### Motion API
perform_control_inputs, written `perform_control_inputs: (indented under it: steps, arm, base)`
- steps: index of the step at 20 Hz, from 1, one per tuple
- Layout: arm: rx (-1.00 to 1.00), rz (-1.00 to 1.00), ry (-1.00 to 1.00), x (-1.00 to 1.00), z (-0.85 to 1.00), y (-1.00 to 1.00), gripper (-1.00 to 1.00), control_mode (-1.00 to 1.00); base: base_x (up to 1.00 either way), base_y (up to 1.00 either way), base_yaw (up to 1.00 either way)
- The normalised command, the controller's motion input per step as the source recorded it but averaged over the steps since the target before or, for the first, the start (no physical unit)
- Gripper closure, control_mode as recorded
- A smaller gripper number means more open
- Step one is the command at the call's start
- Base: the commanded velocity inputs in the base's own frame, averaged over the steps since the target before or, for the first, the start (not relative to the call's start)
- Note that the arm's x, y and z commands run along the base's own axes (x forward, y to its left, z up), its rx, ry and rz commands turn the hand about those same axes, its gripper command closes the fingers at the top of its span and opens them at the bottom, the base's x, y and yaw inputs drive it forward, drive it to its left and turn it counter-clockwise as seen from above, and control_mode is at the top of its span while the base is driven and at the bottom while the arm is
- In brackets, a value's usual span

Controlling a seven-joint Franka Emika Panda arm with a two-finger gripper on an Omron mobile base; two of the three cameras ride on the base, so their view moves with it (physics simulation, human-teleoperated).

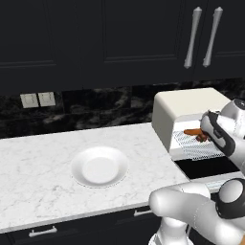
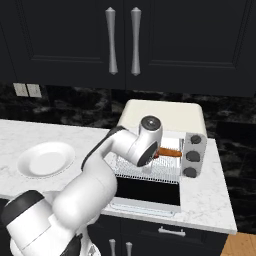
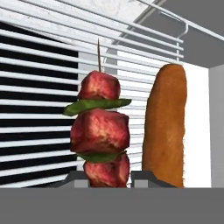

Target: Pick up the kebab skewer and baguette bread, and place them inside the toaster oven. Close the toaster oven door and start by setting the timer.

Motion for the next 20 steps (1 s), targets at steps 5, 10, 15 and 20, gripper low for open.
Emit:
perform_control_inputs:
  steps: [5,10,15,20]
  arm:
    - [0.00,0.00,0.06,0.30,0.00,0.00,1.00,-1.00]
    - [0.00,0.00,0.06,0.21,-0.02,0.00,1.00,-1.00]
    - [0.00,0.00,0.07,0.24,-0.07,0.00,-1.00,-1.00]
    - [0.00,0.00,0.07,0.06,0.00,0.00,-1.00,-1.00]
  base:
    - [0.00,0.00,0.00]
    - [0.00,0.00,0.00]
    - [0.00,0.00,0.00]
    - [0.00,0.00,0.00]
